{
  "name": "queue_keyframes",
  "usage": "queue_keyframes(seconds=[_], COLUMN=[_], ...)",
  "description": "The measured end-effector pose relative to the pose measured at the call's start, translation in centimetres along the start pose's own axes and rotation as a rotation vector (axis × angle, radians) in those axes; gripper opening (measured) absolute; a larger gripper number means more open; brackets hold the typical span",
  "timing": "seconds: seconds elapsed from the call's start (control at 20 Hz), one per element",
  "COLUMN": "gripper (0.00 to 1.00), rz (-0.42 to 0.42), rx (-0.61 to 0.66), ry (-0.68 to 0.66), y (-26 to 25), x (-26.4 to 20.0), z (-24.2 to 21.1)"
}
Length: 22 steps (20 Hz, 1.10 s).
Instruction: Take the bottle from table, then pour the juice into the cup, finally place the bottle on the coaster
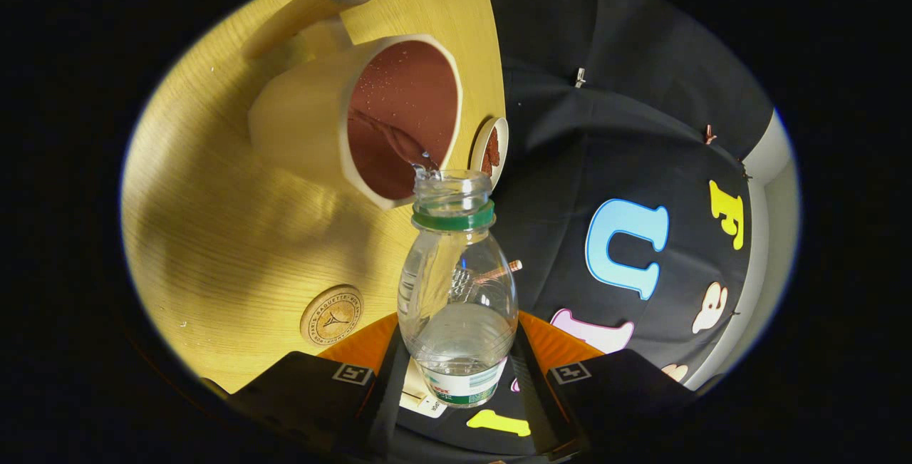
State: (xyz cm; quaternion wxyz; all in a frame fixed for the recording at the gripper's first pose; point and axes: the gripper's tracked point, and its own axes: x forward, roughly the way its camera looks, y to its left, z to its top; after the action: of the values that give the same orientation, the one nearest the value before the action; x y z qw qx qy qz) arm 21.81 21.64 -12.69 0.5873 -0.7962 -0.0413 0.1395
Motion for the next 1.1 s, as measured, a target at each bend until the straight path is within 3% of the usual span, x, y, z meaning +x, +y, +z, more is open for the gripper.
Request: queue_keyframes(seconds=[1.1], gripper=[0.75], rz=[-0.049], rx=[-0.143], ry=[-0.028], y=[-1.07], x=[-0.38], z=[-0.40])
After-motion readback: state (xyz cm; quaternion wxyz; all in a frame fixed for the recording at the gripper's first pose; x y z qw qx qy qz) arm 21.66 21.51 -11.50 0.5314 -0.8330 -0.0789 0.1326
